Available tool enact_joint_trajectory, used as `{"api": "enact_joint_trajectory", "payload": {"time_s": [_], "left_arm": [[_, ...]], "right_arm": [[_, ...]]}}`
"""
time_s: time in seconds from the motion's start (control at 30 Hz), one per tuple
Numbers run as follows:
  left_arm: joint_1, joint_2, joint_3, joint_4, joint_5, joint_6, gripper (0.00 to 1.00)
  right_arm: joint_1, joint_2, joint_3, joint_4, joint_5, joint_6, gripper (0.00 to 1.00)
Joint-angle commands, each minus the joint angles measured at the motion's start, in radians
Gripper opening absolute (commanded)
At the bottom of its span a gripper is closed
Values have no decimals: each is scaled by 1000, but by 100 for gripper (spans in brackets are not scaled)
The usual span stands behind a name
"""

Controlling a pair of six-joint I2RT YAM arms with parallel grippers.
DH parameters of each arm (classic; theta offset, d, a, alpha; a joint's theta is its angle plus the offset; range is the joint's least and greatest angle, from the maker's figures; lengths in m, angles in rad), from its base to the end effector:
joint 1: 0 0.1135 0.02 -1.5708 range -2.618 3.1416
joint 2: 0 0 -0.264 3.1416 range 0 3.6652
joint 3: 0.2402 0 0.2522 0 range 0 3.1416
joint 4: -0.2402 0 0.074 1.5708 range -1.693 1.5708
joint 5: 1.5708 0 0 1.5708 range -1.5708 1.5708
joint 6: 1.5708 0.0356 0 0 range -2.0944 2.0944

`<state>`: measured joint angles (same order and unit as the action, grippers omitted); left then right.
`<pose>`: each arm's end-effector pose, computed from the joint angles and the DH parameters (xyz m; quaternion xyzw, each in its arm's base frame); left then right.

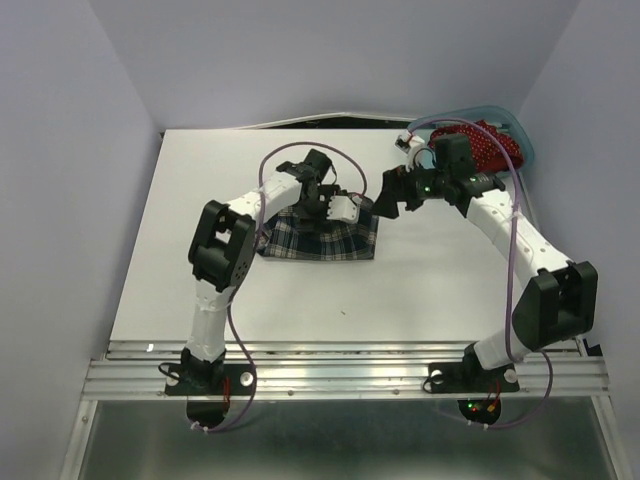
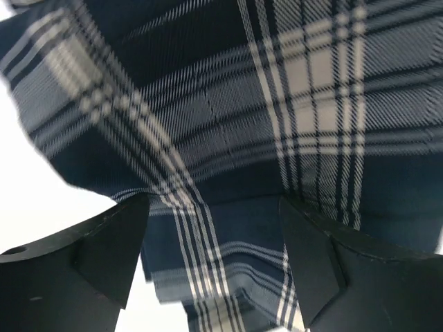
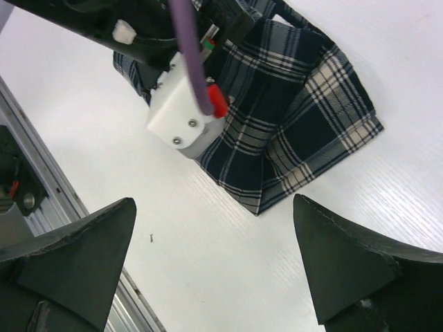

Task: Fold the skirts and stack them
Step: Neatly place the folded skirt to the corner

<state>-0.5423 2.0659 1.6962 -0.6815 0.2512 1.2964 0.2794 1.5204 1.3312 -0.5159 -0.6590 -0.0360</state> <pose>0.3803 -0.2395 0.2191 0.7820 0.5558 -0.0187 0.2815 0.3173 0.1137 0.3238 -0.2689 0.8270 0.3397 0.3583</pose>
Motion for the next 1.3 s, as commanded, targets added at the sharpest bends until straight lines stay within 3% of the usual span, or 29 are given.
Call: {"api": "enact_joint_trajectory", "payload": {"time_s": [0.0, 0.17, 0.43, 0.63, 0.77, 0.9, 1.13, 1.27], "left_arm": [[2, 88, 53, -27, -43, -77, 87], [77, 152, 37, 37, -87, -300, 83], [387, 140, 69, -42, -156, -624, 81], [586, 128, 65, -20, -240, -747, 81], [750, 198, 167, -42, -265, -833, 81], [766, 226, 206, -29, -271, -826, 82], [791, 342, 402, -82, -299, -856, 83], [788, 297, 393, -70, -257, -847, 83]], "right_arm": [[-37, -40, 2, -30, 36, -56, 100], [-71, -32, 29, -55, 35, -71, 100], [-71, -26, 56, -62, 24, -73, 100], [-71, -23, 69, -64, 19, -67, 100], [-71, -10, 72, -64, 13, -58, 100], [-71, 1, 72, -64, 9, -53, 100], [-71, 7, 79, -70, 16, -59, 100], [-71, 12, 95, -73, 16, -54, 100]]}}
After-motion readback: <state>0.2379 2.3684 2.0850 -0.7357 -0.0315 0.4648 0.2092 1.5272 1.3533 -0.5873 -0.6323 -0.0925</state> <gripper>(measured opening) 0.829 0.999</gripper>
